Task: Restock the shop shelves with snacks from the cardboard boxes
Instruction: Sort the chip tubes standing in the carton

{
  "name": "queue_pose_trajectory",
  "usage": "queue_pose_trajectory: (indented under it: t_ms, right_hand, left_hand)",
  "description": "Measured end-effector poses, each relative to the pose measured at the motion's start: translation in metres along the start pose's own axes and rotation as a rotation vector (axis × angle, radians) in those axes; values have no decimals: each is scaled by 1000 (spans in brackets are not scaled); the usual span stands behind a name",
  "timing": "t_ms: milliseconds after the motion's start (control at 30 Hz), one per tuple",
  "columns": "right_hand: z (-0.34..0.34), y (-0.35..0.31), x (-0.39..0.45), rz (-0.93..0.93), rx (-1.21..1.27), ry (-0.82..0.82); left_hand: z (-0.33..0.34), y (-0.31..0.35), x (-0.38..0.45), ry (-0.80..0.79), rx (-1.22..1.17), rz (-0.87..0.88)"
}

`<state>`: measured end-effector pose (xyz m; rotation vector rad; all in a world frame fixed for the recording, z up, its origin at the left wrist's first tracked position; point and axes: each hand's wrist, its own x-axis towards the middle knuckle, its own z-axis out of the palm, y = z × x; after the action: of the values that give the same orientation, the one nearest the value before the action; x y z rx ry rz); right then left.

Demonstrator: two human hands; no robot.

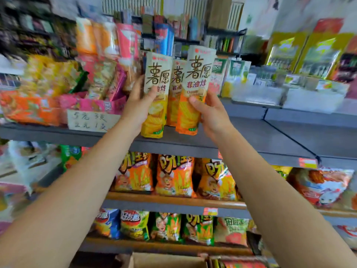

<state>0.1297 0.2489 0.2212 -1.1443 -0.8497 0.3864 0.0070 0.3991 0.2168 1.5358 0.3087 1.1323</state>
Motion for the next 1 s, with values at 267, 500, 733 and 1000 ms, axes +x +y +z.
queue_pose_trajectory:
  t_ms: [267, 500, 733, 1000]
  right_hand:
    - [-15, 54, 13, 81, -569, -34]
    - [-4, 61, 24, 45, -668, 7]
    - [-1, 58, 19, 64, -754, 66]
    - [-2, 37, -73, -267, -731, 203]
  left_hand:
    - [-14, -35, -7, -148, 320, -5]
    - [-7, -34, -7, -181, 406, -10]
    - [-6, -38, -7, -179, 444, -39]
    - [3, -37, -63, -20, 696, 44]
